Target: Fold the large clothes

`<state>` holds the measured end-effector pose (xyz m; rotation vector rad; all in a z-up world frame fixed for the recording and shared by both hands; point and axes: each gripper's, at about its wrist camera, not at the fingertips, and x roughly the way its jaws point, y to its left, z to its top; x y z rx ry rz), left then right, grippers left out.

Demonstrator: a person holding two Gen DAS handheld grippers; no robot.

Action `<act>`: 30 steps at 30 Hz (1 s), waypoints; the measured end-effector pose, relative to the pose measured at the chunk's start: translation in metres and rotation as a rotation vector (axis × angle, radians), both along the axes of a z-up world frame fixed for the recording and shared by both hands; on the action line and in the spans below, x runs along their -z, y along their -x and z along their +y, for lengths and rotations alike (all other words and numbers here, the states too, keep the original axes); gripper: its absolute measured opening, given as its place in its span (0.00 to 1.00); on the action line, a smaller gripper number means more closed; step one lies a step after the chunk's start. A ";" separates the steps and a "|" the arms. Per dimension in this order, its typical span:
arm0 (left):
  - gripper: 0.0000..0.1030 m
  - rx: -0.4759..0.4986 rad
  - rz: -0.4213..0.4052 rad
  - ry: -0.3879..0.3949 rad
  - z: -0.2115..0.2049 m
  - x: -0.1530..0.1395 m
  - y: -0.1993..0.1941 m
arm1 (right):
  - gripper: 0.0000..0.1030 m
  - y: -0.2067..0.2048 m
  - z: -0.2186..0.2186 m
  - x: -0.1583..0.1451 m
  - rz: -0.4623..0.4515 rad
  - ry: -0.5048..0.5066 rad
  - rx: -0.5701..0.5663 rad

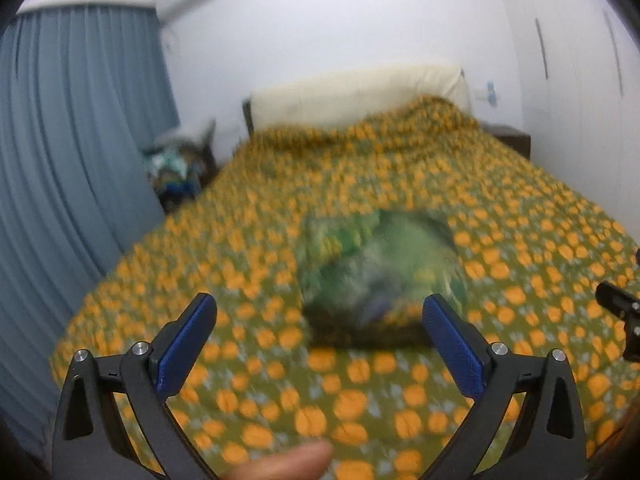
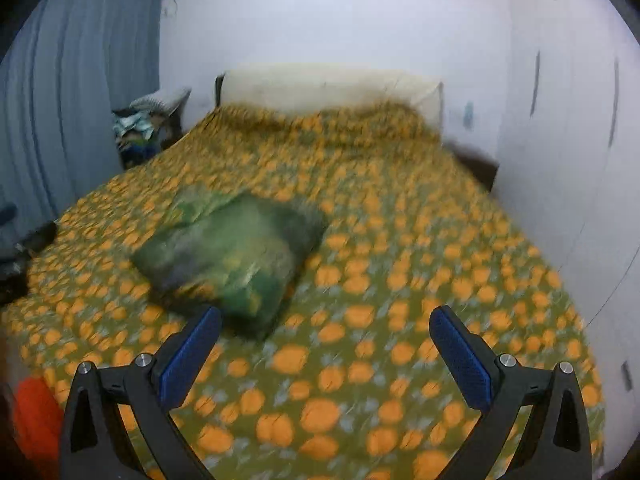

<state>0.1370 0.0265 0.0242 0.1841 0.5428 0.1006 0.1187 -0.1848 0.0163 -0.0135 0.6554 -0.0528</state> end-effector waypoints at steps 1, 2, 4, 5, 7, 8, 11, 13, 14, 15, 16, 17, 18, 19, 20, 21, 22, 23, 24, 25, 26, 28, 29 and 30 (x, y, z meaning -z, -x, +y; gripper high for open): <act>1.00 0.010 0.039 0.028 0.001 0.005 -0.001 | 1.00 0.002 0.001 0.002 0.018 -0.016 0.002; 1.00 0.019 0.066 0.048 0.001 0.009 -0.002 | 1.00 0.004 0.002 0.005 0.033 -0.022 0.010; 1.00 0.026 0.097 0.063 0.000 0.016 0.000 | 1.00 0.009 0.007 0.010 0.058 -0.009 0.020; 1.00 0.031 0.103 0.064 -0.002 0.017 0.002 | 1.00 0.011 0.009 0.012 0.068 0.000 0.018; 1.00 0.043 0.112 0.067 -0.005 0.020 0.005 | 1.00 0.015 0.014 0.015 0.083 0.016 0.012; 1.00 0.049 0.121 0.074 -0.006 0.020 0.007 | 1.00 0.016 0.016 0.017 0.090 0.019 0.009; 1.00 0.053 0.141 0.105 -0.006 0.021 0.006 | 1.00 0.017 0.020 0.021 0.113 0.032 0.007; 1.00 0.047 0.152 0.117 -0.005 0.021 0.004 | 1.00 0.017 0.022 0.022 0.123 0.036 0.008; 1.00 0.044 0.157 0.121 -0.004 0.022 0.003 | 1.00 0.018 0.022 0.023 0.125 0.038 0.006; 1.00 0.040 0.165 0.123 -0.004 0.023 0.002 | 1.00 0.019 0.023 0.023 0.125 0.038 0.002; 1.00 0.039 0.174 0.124 -0.005 0.024 0.001 | 1.00 0.020 0.024 0.023 0.128 0.045 0.001; 1.00 0.040 0.182 0.126 -0.005 0.025 0.001 | 1.00 0.021 0.025 0.023 0.129 0.052 0.000; 1.00 0.040 0.188 0.126 -0.006 0.026 0.001 | 1.00 0.021 0.025 0.022 0.129 0.053 -0.003; 1.00 0.039 0.192 0.124 -0.007 0.027 0.001 | 1.00 0.022 0.026 0.022 0.128 0.050 -0.008; 1.00 0.039 0.193 0.120 -0.008 0.027 0.002 | 1.00 0.023 0.026 0.021 0.128 0.047 -0.010; 1.00 0.037 0.193 0.110 -0.011 0.027 0.003 | 1.00 0.024 0.026 0.021 0.129 0.044 -0.013; 1.00 0.034 0.193 0.103 -0.012 0.027 0.003 | 1.00 0.024 0.027 0.020 0.129 0.043 -0.013; 1.00 0.032 0.193 0.098 -0.014 0.027 0.004 | 1.00 0.025 0.028 0.020 0.131 0.044 -0.013; 1.00 0.033 0.197 0.096 -0.016 0.026 0.005 | 1.00 0.025 0.028 0.020 0.133 0.044 -0.014; 1.00 0.035 0.199 0.099 -0.016 0.026 0.005 | 1.00 0.025 0.029 0.019 0.133 0.045 -0.015; 1.00 0.037 0.200 0.104 -0.016 0.025 0.005 | 1.00 0.026 0.030 0.019 0.133 0.048 -0.018; 1.00 0.037 0.200 0.109 -0.017 0.024 0.007 | 1.00 0.027 0.032 0.018 0.131 0.052 -0.021; 1.00 0.036 0.201 0.112 -0.017 0.024 0.007 | 1.00 0.028 0.033 0.017 0.130 0.052 -0.022; 1.00 0.035 0.203 0.112 -0.017 0.024 0.007 | 1.00 0.028 0.033 0.017 0.129 0.051 -0.024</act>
